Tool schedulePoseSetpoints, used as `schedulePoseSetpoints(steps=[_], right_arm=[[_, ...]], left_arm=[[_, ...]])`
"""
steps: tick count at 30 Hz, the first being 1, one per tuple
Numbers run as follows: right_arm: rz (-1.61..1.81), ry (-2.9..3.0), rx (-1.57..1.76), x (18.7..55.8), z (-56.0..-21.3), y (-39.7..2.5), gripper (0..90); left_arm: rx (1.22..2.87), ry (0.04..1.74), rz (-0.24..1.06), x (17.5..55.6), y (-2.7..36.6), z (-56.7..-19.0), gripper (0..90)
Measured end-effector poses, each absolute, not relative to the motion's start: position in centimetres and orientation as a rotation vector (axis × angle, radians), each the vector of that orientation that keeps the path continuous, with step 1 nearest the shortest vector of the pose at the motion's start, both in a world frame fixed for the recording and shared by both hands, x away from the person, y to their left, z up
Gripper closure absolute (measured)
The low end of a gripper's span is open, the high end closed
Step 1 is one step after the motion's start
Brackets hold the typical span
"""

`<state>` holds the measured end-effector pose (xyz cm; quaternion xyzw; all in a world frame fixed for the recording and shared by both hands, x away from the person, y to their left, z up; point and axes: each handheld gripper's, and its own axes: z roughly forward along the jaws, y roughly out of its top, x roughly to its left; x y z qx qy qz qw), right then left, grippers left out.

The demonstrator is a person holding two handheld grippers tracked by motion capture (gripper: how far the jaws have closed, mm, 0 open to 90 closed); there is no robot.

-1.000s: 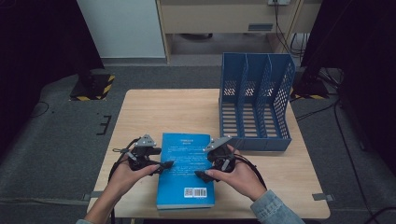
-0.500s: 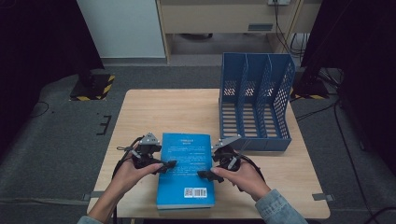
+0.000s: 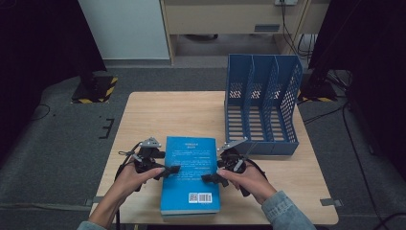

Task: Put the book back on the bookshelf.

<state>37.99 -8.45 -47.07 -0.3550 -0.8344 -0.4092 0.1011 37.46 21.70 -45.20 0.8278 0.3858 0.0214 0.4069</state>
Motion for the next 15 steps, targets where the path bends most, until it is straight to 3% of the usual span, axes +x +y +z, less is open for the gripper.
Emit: schedulePoseSetpoints(steps=[7, 15], right_arm=[[-1.204, -2.379, -1.032, 38.7, -47.8, -8.1, 0.6], [-1.149, -2.412, -1.055, 38.8, -46.8, -7.9, 5.4]], left_arm=[[2.11, 0.982, 0.065, 37.4, 21.4, -45.0, 4.9], [2.104, 0.999, 0.126, 37.4, 22.1, -43.8, 32.6]])
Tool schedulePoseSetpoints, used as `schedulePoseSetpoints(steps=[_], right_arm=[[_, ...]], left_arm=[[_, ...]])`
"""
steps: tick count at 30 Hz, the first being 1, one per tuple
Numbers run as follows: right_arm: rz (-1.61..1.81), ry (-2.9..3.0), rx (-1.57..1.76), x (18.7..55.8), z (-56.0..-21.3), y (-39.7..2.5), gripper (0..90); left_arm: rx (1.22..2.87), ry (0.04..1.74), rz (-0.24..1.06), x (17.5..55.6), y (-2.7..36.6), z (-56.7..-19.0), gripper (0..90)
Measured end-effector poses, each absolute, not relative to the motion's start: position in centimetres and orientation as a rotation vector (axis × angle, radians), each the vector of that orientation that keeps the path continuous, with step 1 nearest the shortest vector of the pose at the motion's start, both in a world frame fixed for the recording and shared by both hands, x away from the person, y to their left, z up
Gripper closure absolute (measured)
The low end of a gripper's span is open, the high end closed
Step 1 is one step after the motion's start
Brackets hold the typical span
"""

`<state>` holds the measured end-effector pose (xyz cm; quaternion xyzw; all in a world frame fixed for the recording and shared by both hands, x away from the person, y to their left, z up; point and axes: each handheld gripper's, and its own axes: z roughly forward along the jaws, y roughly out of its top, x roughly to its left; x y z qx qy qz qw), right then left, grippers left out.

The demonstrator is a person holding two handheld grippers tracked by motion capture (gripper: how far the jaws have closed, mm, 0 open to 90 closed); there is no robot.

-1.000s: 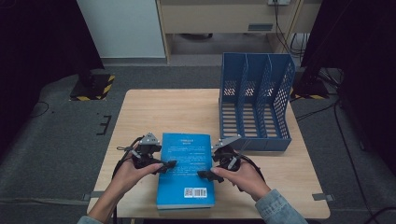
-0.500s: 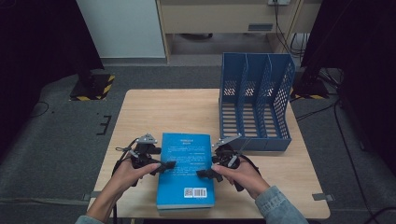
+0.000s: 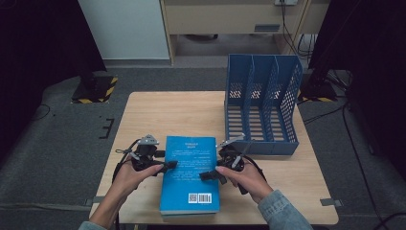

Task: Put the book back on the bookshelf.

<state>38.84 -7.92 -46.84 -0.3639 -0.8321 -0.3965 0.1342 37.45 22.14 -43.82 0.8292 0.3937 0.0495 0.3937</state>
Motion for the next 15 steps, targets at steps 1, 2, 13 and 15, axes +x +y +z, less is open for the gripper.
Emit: schedulePoseSetpoints(steps=[1, 2, 13, 15], right_arm=[[-1.157, -2.406, -1.054, 38.84, -46.92, -7.96, 5.4], [-1.157, -2.406, -1.054, 38.84, -46.92, -7.96, 5.4], [-1.223, -2.354, -1.035, 38.89, -47.56, -8.56, 7.4], [-1.233, -2.351, -1.037, 38.82, -47.64, -8.56, 6.3]], left_arm=[[2.098, 1.006, 0.125, 37.45, 22.22, -43.75, 34.2], [2.095, 1.008, 0.124, 37.46, 22.26, -43.74, 34.2], [2.104, 1.0, 0.144, 37.35, 22.13, -43.64, 36.0], [2.105, 0.997, 0.145, 37.35, 22.13, -43.64, 37.2]])
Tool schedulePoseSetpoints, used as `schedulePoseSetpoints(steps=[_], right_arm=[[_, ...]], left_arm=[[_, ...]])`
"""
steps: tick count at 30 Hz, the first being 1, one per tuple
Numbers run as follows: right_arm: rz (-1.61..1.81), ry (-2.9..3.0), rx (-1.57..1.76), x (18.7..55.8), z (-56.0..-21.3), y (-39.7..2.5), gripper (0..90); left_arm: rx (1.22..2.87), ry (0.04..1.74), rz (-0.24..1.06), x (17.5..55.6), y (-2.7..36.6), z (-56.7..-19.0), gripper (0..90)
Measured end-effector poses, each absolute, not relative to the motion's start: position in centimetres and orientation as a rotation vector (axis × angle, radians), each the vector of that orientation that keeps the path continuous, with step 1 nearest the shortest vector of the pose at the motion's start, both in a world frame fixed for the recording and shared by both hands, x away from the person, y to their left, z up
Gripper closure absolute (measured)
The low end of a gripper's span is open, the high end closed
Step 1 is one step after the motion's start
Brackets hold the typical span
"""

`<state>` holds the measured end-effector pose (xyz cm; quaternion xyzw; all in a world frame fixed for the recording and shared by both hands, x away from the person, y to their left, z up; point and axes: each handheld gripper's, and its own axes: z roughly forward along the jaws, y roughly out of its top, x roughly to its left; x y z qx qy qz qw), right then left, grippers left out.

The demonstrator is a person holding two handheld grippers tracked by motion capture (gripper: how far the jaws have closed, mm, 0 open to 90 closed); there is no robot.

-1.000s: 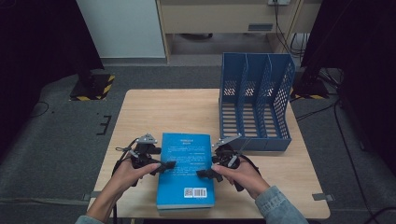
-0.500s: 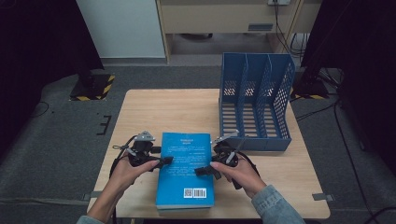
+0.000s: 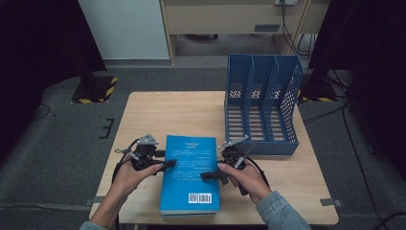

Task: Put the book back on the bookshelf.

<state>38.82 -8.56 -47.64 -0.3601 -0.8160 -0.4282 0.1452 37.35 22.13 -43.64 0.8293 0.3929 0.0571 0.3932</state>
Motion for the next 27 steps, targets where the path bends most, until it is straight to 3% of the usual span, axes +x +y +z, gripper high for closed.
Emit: schedulePoseSetpoints(steps=[14, 21, 23, 27], right_arm=[[-1.282, -2.346, -1.029, 38.8, -48.1, -8.55, 3.9], [-1.274, -2.319, -1.019, 39.0, -48.19, -8.63, 5.7], [-1.271, -2.328, -1.016, 39.08, -48.0, -8.74, 7.5], [-1.262, -2.329, -1.015, 39.18, -47.63, -9.04, 11.5]], left_arm=[[2.104, 1.007, 0.101, 37.76, 22.3, -43.66, 37.8], [2.068, 1.03, 0.042, 38.15, 22.74, -44.22, 33.4], [2.077, 1.032, 0.046, 38.14, 22.62, -44.08, 34.4], [2.092, 1.037, 0.073, 38.23, 22.55, -43.29, 45.4]])
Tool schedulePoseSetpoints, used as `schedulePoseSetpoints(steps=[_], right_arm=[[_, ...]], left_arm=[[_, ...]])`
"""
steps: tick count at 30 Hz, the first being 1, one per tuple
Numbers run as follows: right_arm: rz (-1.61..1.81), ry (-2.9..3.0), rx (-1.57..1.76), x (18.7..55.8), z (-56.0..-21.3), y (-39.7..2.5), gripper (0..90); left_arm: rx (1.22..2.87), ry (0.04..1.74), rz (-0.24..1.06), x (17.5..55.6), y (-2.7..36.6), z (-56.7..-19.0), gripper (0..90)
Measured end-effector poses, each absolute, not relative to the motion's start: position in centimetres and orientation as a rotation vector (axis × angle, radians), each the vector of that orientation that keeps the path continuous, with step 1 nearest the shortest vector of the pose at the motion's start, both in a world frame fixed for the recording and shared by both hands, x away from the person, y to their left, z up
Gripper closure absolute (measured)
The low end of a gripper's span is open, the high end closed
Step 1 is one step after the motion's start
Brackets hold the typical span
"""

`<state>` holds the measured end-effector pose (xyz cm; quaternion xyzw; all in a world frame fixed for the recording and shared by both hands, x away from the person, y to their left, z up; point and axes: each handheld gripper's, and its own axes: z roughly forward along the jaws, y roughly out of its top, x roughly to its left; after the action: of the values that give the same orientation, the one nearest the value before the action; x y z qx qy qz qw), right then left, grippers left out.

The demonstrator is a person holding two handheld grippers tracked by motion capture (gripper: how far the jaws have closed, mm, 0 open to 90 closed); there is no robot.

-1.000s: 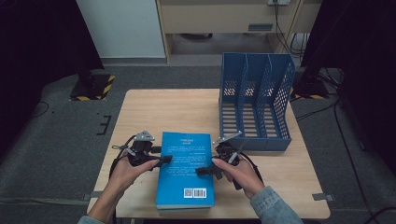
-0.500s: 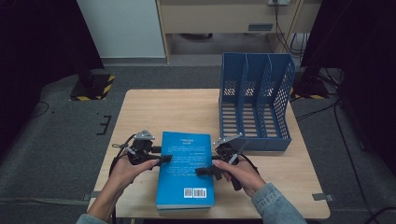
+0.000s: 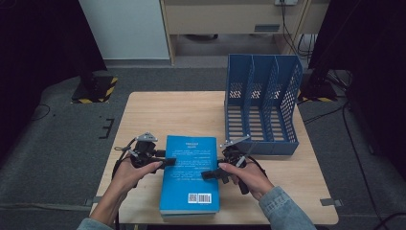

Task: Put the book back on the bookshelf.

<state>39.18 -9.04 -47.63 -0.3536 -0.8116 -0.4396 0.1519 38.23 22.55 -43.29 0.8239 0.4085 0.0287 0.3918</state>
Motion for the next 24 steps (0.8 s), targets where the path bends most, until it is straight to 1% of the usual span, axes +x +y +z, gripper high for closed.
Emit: schedulePoseSetpoints(steps=[3, 7, 9, 11, 19, 24], right_arm=[[-1.256, -2.324, -1.019, 39.2, -47.4, -9.3, 13.9], [-1.264, -2.332, -1.012, 39.1, -46.9, -9.5, 16.4], [-1.301, -2.331, -1.002, 39.1, -46.4, -9.7, 20.3], [-1.308, -2.339, -0.995, 39.1, -46.3, -9.7, 21.0], [-1.352, -2.383, -0.971, 39.6, -44.1, -9.2, 29.2], [-1.356, -2.395, -0.958, 40.2, -43.3, -8.8, 31.3]], left_arm=[[2.092, 1.037, 0.087, 38.3, 22.7, -42.8, 59.2], [2.077, 1.043, 0.069, 38.4, 23.0, -42.5, 65.9], [2.064, 1.046, 0.057, 38.3, 23.4, -42.4, 69.1], [2.061, 1.045, 0.061, 38.3, 23.6, -42.4, 69.7], [2.046, 1.049, 0.097, 38.1, 24.4, -41.6, 74.2], [2.048, 1.041, 0.107, 38.2, 24.6, -41.0, 75.8]])
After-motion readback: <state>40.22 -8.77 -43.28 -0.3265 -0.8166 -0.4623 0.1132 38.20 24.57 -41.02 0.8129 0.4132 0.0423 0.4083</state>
